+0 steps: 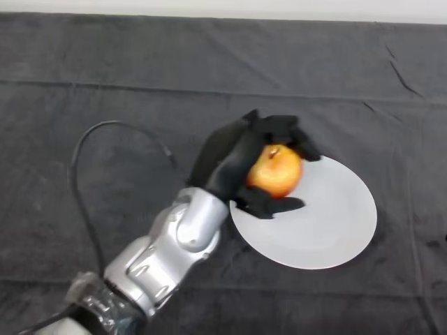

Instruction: Move the apple to the plate

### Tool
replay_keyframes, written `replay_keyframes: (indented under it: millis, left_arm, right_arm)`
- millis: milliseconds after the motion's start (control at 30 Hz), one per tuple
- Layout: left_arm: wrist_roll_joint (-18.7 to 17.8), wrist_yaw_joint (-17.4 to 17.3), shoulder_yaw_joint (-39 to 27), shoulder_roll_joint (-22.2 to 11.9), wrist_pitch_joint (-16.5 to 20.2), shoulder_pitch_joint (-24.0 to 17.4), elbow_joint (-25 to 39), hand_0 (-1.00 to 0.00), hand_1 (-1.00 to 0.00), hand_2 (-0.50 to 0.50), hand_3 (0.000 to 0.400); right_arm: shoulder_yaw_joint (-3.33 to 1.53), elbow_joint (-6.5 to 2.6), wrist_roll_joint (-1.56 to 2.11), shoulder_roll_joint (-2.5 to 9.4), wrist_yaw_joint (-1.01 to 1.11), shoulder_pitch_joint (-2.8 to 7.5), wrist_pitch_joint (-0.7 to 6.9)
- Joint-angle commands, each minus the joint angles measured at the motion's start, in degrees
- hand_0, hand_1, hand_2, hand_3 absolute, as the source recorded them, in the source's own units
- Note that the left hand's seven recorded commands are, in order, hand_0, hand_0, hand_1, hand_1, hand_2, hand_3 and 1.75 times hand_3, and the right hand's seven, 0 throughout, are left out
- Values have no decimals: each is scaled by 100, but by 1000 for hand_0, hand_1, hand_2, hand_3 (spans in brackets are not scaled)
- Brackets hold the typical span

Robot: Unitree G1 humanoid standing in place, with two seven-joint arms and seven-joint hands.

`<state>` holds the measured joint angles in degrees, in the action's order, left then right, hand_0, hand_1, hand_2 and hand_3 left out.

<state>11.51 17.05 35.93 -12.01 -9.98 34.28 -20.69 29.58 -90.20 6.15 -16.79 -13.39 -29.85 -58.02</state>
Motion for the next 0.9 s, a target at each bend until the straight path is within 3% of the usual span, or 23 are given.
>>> replay_keyframes:
  millis: [33,367,900]
  left_arm:
    - [-85,72,175,-38,-141,344,-226,-1000,-1000,0,400]
    - [-446,144,588,110,-674,764,-1148,-1000,-1000,0,400]
    - [-1015,248,1161,419,-1217,1265,-2552,-1000,-1000,0,400]
  right_arm:
    - [68,-591,102,440,-7,652,527]
    - [68,-608,105,438,-5,646,515]
    - [80,-644,97,433,-4,634,491]
